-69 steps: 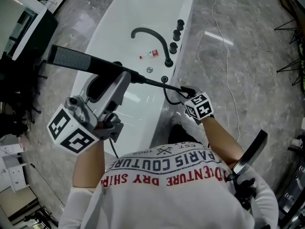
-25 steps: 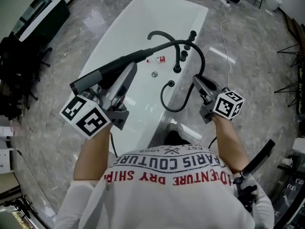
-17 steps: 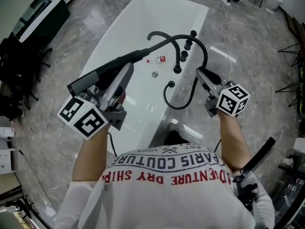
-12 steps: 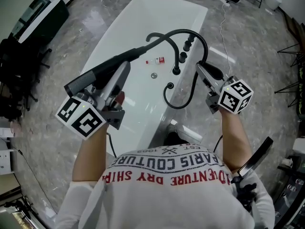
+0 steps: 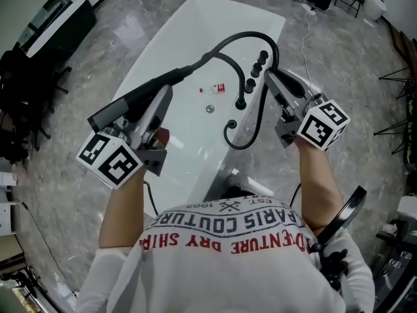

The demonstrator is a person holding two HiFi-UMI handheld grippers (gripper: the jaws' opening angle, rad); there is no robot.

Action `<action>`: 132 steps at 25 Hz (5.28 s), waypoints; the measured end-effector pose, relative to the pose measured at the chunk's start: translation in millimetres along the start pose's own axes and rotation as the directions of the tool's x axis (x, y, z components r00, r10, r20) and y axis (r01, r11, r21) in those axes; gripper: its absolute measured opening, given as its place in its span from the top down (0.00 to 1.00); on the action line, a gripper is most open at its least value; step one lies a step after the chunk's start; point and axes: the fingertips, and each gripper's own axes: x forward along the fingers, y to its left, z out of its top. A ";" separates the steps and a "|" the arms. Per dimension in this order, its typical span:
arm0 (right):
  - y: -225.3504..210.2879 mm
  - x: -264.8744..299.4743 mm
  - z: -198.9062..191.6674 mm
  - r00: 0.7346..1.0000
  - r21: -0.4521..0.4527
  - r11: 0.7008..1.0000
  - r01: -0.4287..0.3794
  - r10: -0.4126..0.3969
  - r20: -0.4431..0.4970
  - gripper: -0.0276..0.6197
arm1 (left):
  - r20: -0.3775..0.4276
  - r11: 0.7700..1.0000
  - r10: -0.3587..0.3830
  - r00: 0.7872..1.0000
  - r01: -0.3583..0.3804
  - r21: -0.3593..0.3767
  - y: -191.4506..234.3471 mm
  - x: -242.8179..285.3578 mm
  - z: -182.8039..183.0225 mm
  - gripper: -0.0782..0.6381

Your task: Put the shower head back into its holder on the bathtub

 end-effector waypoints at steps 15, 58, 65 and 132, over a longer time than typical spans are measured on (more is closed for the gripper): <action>0.4 58.6 72.0 0.993 -0.056 0.993 -0.100 0.104 0.064 0.87 | 0.058 0.998 0.055 0.997 -0.056 0.021 18.2 14.2 35.3 0.70; -81.7 44.4 -321.3 0.735 0.130 0.991 0.035 0.062 -0.675 0.88 | -0.120 0.990 0.131 0.984 -0.135 -0.026 52.0 36.4 -71.8 0.70; -88.2 39.6 -354.0 0.668 0.100 0.989 0.108 0.002 -0.744 0.86 | -0.152 0.998 0.066 0.986 -0.065 0.007 39.7 33.4 -88.0 0.70; -126.3 -159.3 -338.3 0.747 0.278 0.840 0.467 -0.206 -0.632 0.90 | -0.678 0.990 0.115 0.726 -0.025 0.141 76.7 113.6 -445.5 0.70</action>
